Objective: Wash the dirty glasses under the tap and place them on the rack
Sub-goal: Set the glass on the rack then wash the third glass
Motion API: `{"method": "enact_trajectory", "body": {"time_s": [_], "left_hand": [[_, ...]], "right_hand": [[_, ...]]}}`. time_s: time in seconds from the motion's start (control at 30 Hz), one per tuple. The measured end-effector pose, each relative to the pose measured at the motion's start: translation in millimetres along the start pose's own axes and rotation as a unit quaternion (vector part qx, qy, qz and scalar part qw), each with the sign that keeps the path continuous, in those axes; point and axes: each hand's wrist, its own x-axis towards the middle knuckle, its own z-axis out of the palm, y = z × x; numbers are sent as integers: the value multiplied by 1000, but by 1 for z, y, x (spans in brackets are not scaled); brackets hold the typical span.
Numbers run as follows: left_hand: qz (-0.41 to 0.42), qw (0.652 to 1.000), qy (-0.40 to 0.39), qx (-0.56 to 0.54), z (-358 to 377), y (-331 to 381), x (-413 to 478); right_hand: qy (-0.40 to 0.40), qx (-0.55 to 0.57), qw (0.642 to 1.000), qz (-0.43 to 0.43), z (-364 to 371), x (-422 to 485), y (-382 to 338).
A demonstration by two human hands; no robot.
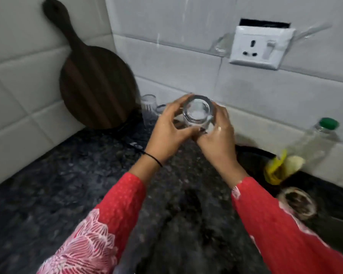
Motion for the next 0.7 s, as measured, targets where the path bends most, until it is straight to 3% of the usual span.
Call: {"method": "enact_trajectory", "body": {"time_s": [0.27, 0.43, 0.7], "left_hand": [[-114, 987, 48, 100, -129, -91, 70], [-170, 979, 37, 109, -154, -151, 75], [-186, 979, 17, 83, -156, -179, 72]], "right_hand": [[-188, 69, 973, 115, 173, 43, 26], [-196, 85, 964, 159, 224, 30, 54], [-215, 113, 949, 202, 237, 13, 73]]}}
